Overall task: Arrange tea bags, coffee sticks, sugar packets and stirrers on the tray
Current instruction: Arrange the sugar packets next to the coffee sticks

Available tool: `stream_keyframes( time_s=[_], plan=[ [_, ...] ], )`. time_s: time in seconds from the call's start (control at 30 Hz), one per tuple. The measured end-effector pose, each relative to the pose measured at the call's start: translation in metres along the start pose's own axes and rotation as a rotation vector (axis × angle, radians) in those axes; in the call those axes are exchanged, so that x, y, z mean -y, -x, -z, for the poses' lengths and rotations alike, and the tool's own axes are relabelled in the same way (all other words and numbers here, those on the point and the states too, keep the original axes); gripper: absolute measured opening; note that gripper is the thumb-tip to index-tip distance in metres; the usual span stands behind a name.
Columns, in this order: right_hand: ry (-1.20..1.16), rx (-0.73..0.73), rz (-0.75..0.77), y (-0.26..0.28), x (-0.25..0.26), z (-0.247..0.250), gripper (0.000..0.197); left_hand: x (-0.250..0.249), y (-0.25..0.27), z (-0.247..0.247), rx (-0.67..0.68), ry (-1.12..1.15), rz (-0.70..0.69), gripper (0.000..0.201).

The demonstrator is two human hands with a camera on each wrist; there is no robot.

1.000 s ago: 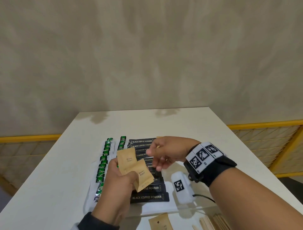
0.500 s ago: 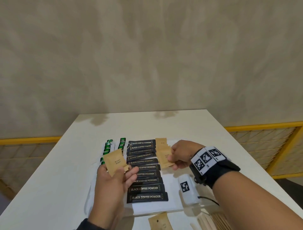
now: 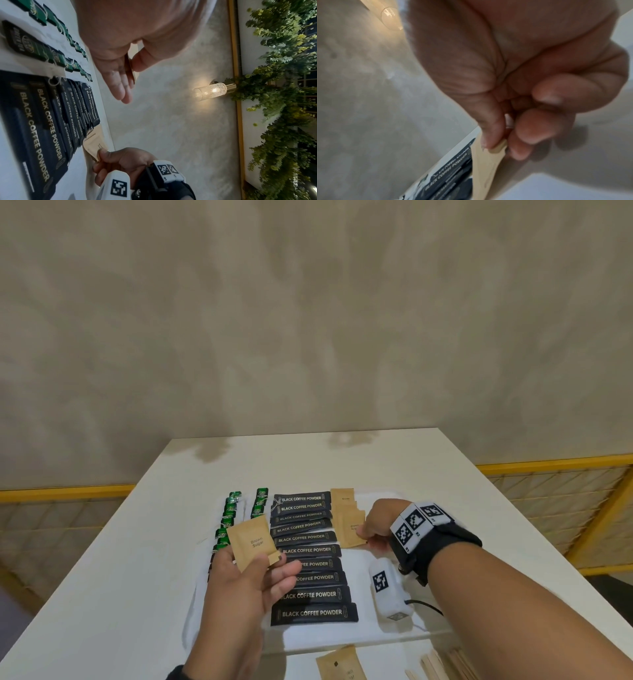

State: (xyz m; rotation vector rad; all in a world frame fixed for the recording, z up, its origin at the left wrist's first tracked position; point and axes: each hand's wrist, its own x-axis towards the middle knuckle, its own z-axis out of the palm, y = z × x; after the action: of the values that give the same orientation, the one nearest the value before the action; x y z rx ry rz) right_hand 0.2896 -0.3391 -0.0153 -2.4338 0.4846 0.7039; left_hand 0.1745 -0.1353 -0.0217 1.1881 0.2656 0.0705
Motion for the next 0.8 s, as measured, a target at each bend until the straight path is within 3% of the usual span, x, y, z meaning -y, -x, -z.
stream_keyframes(
  time_s=[0.27,0.37,0.53,0.67,0.8],
  plan=[
    [0.17,0.019,-0.011,-0.001,0.003,-0.001,0.031,0.004,-0.004,0.004,0.006,-0.017,0.019,0.022],
    [0.305,0.007,0.023,-0.003,0.003,0.002,0.037,0.005,-0.003,0.004,-0.001,-0.026,0.021,0.021],
    [0.309,0.06,0.047,-0.004,0.0,0.003,0.035,0.006,-0.003,0.002,0.001,-0.035,0.025,0.014],
    [0.538,0.001,0.124,0.001,0.003,0.002,0.031,0.007,-0.003,0.0,-0.012,-0.066,0.051,0.01],
    [0.53,-0.08,0.174,0.007,0.001,0.008,0.034,0.009,-0.003,-0.001,0.006,-0.122,0.078,0.011]
  ],
)
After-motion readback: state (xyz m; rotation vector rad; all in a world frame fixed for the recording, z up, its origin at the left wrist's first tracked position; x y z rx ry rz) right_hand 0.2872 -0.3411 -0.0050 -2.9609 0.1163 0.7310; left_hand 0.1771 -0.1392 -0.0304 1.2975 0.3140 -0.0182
